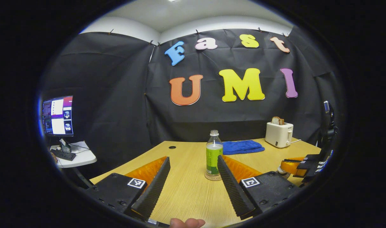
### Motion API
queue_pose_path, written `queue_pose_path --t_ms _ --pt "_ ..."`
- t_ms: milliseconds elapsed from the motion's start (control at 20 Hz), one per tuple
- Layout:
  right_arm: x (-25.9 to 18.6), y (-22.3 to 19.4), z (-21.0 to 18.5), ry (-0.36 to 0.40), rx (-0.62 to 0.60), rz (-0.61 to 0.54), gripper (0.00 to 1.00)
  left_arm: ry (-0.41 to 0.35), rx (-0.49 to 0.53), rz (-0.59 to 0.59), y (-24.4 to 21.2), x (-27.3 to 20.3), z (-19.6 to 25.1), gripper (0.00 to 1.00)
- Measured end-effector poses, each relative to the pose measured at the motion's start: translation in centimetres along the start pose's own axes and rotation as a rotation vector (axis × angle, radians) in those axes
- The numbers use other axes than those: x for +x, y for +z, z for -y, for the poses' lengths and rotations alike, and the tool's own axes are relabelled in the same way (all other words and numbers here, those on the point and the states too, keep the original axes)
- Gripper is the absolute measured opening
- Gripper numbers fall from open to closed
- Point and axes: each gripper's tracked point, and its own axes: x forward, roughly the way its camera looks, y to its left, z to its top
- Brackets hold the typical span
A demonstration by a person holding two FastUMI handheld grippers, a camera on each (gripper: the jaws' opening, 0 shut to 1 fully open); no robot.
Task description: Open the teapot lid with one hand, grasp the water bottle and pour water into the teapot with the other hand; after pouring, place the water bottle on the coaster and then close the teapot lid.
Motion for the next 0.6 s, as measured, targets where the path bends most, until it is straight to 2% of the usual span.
queue_pose_path --t_ms 600 --pt "-0.17 -0.86 -0.07 -0.019 -0.020 0.015 0.00 -0.016 -0.006 -0.015 -0.48 0.17 0.35 0.94"
